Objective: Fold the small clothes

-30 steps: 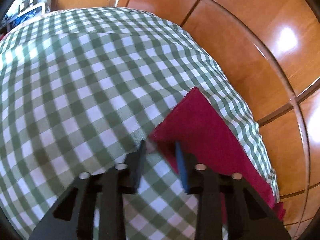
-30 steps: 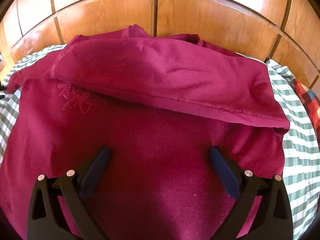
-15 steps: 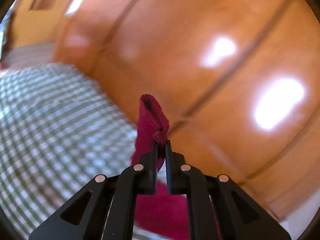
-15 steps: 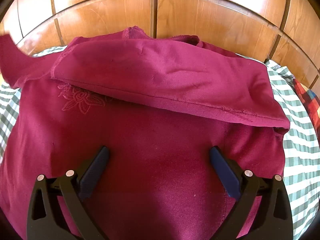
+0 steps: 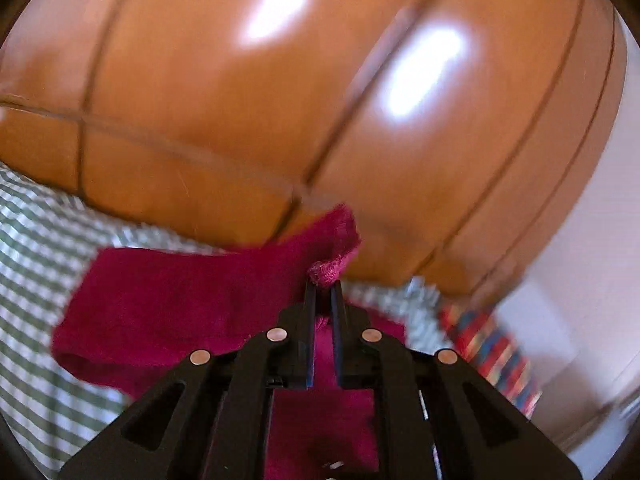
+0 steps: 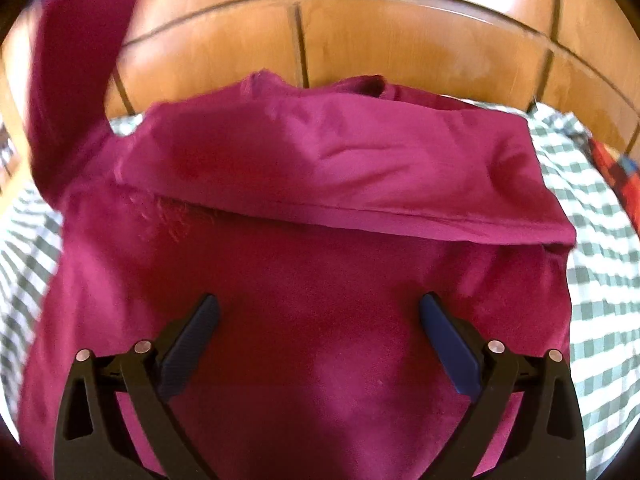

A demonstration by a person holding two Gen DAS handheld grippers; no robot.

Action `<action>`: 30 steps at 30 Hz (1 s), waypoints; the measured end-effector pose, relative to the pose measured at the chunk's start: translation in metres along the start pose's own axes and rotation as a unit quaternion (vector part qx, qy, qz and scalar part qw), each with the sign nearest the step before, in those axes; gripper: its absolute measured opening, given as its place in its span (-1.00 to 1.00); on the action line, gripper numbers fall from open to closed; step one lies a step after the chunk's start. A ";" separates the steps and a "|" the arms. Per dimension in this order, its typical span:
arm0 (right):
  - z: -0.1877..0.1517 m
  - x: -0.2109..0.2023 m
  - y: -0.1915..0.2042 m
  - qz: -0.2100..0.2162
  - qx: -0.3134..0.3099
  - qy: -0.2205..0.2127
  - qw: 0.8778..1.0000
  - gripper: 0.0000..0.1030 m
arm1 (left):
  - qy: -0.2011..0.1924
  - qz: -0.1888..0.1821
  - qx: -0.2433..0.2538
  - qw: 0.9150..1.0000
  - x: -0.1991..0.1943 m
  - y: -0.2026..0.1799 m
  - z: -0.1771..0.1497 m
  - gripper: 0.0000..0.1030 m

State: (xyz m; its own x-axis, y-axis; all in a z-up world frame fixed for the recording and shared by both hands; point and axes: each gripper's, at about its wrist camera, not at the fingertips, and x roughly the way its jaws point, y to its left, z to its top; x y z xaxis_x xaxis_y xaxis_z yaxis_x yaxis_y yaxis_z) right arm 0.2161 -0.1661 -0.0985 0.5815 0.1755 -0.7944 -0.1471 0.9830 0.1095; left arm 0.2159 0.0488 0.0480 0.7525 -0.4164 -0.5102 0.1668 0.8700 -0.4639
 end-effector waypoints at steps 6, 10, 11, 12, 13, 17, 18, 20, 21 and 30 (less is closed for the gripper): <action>-0.001 -0.025 -0.038 0.048 0.073 -0.005 0.996 0.60 | 0.099 0.034 0.032 0.994 0.063 -0.011 -0.059 -0.85; 0.005 -0.035 -0.057 0.077 0.120 -0.013 0.990 0.53 | 0.119 0.037 0.025 0.992 0.066 0.001 -0.083 -0.14; 0.007 -0.035 -0.059 0.087 0.129 -0.013 0.988 0.53 | 0.111 0.040 0.022 0.993 0.062 0.000 -0.088 0.07; 0.009 -0.035 -0.061 0.094 0.136 -0.012 0.986 0.51 | 0.104 0.041 0.018 0.994 0.054 0.003 -0.090 0.07; 0.011 -0.034 -0.060 0.106 0.143 -0.010 0.984 0.46 | 0.101 0.035 0.013 0.994 0.046 0.006 -0.092 0.07; 0.021 -0.023 -0.047 0.145 0.159 -0.001 0.977 0.34 | 0.093 0.045 0.008 0.995 0.022 0.023 -0.112 -0.04; 0.022 -0.021 -0.043 0.150 0.159 0.000 0.976 0.34 | 0.090 0.057 0.011 0.994 0.015 0.029 -0.118 -0.04; 0.030 -0.012 -0.030 0.146 0.150 0.005 0.978 0.18 | 0.090 0.071 0.004 0.993 0.008 0.040 -0.122 -0.05; 0.032 -0.007 -0.025 0.146 0.147 0.010 0.978 0.10 | 0.089 0.083 -0.007 0.993 0.006 0.050 -0.124 -0.05; 0.051 -0.009 0.026 0.086 0.038 0.012 0.996 -0.90 | 0.092 0.121 -0.064 0.986 0.013 0.099 -0.133 -0.11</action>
State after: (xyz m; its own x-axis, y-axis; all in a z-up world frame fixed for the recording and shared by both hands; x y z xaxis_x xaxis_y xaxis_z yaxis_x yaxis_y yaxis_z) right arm 0.2471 -0.1391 -0.0578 0.5337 0.3408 -0.7739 -0.1808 0.9400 0.2892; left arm 0.1573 0.0940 -0.1011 0.6307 -0.2525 -0.7338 -0.0940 0.9138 -0.3951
